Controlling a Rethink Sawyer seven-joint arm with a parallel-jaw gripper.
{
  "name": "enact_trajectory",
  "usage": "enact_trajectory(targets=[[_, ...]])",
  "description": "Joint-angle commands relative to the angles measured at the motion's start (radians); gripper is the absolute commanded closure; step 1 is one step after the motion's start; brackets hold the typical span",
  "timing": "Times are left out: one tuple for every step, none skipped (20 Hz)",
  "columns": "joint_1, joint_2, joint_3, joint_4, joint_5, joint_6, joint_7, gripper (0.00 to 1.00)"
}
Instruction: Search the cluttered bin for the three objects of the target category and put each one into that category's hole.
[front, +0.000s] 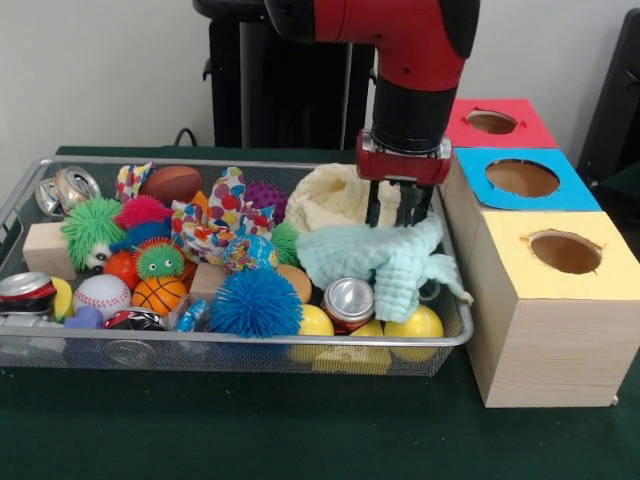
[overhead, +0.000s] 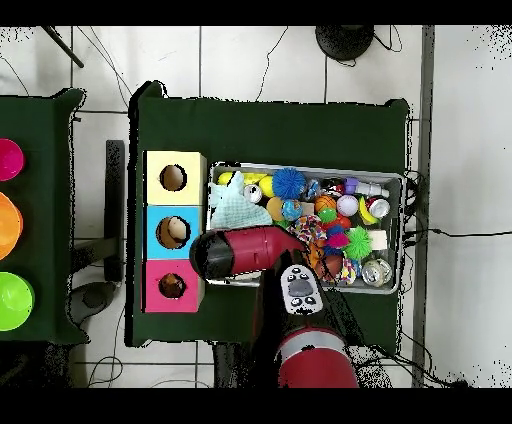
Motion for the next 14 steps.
enact_trajectory(targets=[[-0.001, 0.089, 0.003, -0.002, 0.001, -0.114, 0.145, 0.0], [-0.002, 0.098, 0.001, -0.006, 0.0, -0.124, 0.143, 0.0], [-0.003, 0.108, -0.001, -0.01, -0.001, -0.132, 0.14, 0.0], [-0.005, 0.118, -0.003, -0.013, -0.001, -0.14, 0.137, 0.0], [-0.006, 0.127, -0.005, -0.02, -0.003, -0.145, 0.133, 0.0], [-0.009, 0.135, -0.005, -0.022, -0.003, -0.153, 0.129, 0.0], [-0.013, 0.144, -0.004, -0.025, -0.004, -0.16, 0.125, 0.0], [-0.017, 0.152, -0.003, -0.028, -0.005, -0.168, 0.119, 0.0], [-0.022, 0.162, -0.001, -0.032, -0.006, -0.175, 0.114, 0.0], [-0.027, 0.172, 0.0, -0.037, -0.007, -0.183, 0.11, 0.0], [-0.029, 0.181, 0.0, -0.042, -0.007, -0.189, 0.106, 0.0], [-0.032, 0.188, 0.001, -0.046, -0.007, -0.194, 0.103, 0.0], [-0.034, 0.196, 0.002, -0.051, -0.007, -0.199, 0.1, 0.0], [-0.036, 0.196, 0.003, -0.048, -0.007, -0.203, 0.099, 0.0]])
